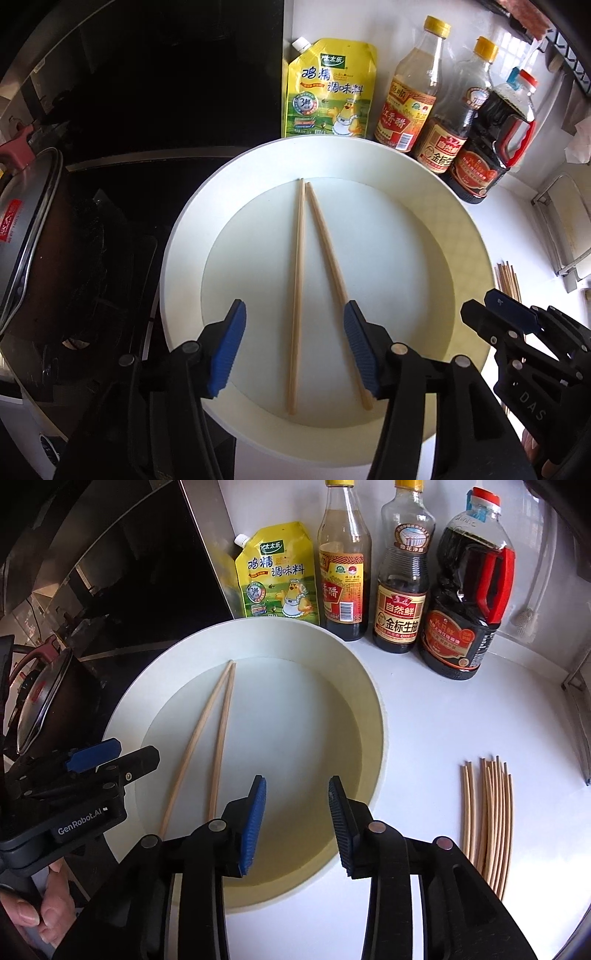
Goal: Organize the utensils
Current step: 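Lift the open right tool out of the basin back toward the chopsticks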
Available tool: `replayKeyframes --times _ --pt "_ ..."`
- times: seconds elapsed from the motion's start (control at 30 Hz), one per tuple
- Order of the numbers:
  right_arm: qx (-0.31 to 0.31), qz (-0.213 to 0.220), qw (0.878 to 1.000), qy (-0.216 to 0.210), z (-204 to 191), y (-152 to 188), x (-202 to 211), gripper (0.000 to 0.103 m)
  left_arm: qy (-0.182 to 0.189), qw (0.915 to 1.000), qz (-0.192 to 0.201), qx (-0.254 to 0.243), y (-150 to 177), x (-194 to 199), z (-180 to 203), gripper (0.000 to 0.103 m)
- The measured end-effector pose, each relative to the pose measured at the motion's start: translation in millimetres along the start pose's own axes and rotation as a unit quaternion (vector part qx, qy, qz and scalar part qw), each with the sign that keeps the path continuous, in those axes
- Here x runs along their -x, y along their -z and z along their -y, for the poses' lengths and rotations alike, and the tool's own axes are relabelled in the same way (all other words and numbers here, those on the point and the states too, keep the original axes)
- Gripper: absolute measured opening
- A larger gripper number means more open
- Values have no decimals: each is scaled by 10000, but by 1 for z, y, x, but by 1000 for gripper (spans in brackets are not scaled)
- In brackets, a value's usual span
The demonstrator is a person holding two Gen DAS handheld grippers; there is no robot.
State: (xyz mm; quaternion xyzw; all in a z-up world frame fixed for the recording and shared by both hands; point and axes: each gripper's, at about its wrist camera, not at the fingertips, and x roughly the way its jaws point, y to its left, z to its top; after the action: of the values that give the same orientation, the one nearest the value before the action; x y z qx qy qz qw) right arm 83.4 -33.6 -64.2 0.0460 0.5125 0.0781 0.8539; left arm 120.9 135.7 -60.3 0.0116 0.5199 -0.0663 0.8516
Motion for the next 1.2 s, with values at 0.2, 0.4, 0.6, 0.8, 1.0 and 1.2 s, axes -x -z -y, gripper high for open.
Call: replayKeyframes --times 0.2,0.4,0.6,0.8,1.0,1.2 --pt "-151 137 9997 125 13 15 23 38 119 9998 149 -116 7 16 18 58" --pt "-327 178 9989 270 32 29 39 40 254 9990 238 -285 14 28 36 62" --pt "-356 186 9983 418 43 38 51 45 376 9985 261 -304 21 31 52 65" --pt "-444 153 9974 548 61 50 63 46 501 9980 240 -288 26 31 68 65" --pt "-536 151 9962 676 84 62 77 46 614 9973 230 -318 34 33 90 65" --pt "-734 112 9939 817 115 78 87 47 720 9963 195 -425 41 34 118 65"
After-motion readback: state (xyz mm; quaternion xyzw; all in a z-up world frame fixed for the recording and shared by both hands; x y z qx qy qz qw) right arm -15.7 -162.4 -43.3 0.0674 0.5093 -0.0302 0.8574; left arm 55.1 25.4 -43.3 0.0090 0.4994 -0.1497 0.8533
